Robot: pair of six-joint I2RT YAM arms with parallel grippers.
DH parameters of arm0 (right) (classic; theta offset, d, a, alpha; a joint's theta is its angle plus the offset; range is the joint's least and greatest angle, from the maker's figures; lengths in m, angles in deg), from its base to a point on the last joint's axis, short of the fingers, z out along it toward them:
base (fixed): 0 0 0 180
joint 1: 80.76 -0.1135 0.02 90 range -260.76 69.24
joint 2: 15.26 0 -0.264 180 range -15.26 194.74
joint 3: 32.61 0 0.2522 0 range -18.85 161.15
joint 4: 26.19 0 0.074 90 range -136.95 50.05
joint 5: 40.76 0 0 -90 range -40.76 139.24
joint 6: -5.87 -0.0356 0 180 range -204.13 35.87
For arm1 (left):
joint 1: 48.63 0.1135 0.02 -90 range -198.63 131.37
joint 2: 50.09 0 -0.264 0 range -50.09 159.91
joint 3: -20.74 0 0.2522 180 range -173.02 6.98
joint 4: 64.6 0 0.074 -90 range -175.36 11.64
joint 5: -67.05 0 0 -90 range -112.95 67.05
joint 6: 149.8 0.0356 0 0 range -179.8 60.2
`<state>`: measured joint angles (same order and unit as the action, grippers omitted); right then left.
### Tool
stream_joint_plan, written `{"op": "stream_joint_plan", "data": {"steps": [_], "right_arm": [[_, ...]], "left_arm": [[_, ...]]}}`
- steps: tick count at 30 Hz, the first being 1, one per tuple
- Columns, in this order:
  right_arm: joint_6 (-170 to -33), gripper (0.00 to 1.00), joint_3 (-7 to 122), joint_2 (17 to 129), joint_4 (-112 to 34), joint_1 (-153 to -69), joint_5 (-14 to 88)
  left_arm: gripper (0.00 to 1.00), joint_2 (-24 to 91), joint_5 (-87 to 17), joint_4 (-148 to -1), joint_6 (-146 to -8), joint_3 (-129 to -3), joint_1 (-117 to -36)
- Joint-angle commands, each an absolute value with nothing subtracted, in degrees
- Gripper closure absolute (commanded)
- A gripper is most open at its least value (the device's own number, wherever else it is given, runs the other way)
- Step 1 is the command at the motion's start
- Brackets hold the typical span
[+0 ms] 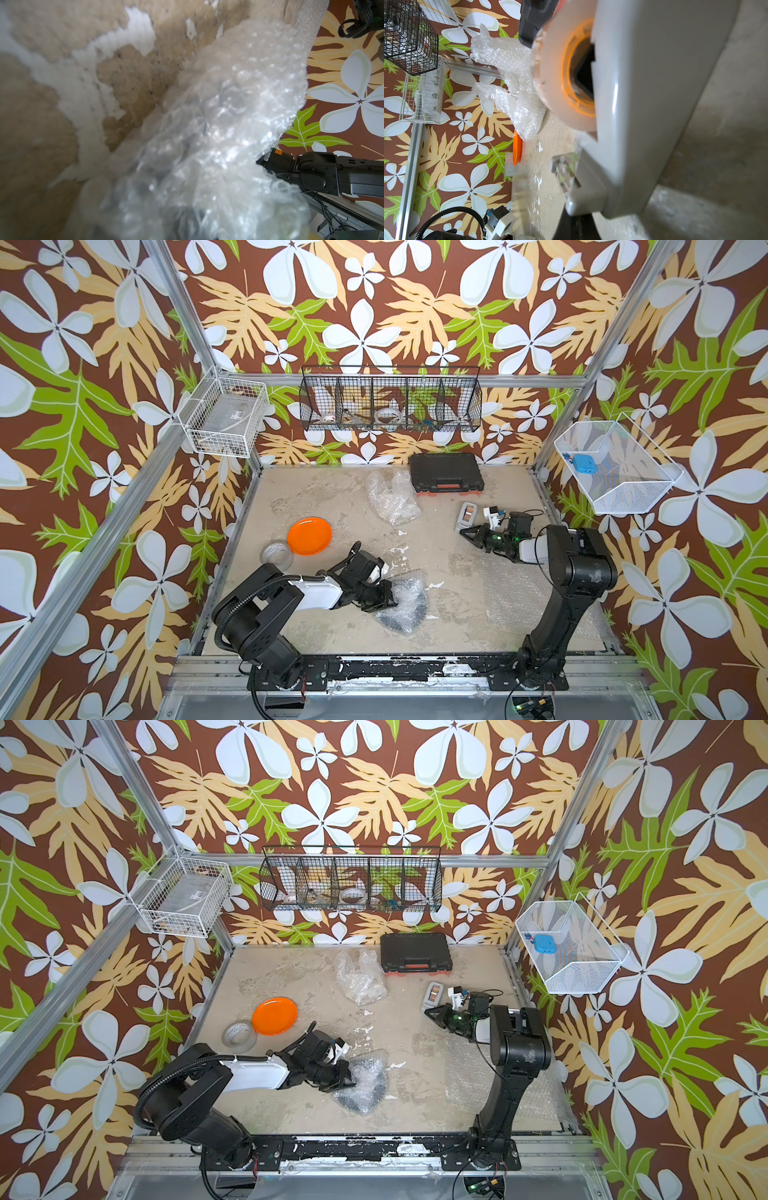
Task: Wrap dinner plates in bubble wrap
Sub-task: Tear off the tape using the Tape Cutter, then stick the tape on the bubble wrap.
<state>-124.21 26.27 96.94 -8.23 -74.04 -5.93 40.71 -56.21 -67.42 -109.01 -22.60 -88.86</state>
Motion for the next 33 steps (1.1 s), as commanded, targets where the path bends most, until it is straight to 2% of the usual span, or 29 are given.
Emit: {"op": "stream_joint_plan", "data": {"steps": [1,10,15,18,24,33], "right_arm": [[-122.7,1.00,26.8,97.1,-9.3,-74.0,-3.6],[-115.7,1.00,29.9,96.4,-31.0,-74.1,5.6],[-113.5,1.00,32.0,94.4,-36.9,-74.1,10.1],[-113.8,1.00,32.3,92.5,-35.7,-74.1,9.6],[-113.1,1.00,31.0,83.1,-34.8,-75.1,7.5],[-110.5,1.00,24.1,61.9,-45.5,-79.5,6.5]], "left_arm": [[0.96,41.3,-49.4,-79.9,-109.2,-21.7,-88.8],[0.97,41.2,-49.2,-80.1,-109.2,-21.5,-88.8],[0.97,41.3,-49.2,-80.0,-109.2,-21.4,-88.8],[0.96,41.3,-49.1,-80.0,-109.2,-21.3,-88.8],[0.97,40.6,-48.5,-79.3,-109.5,-21.2,-88.7],[0.97,40.2,-49.2,-77.5,-109.5,-20.8,-87.8]]}}
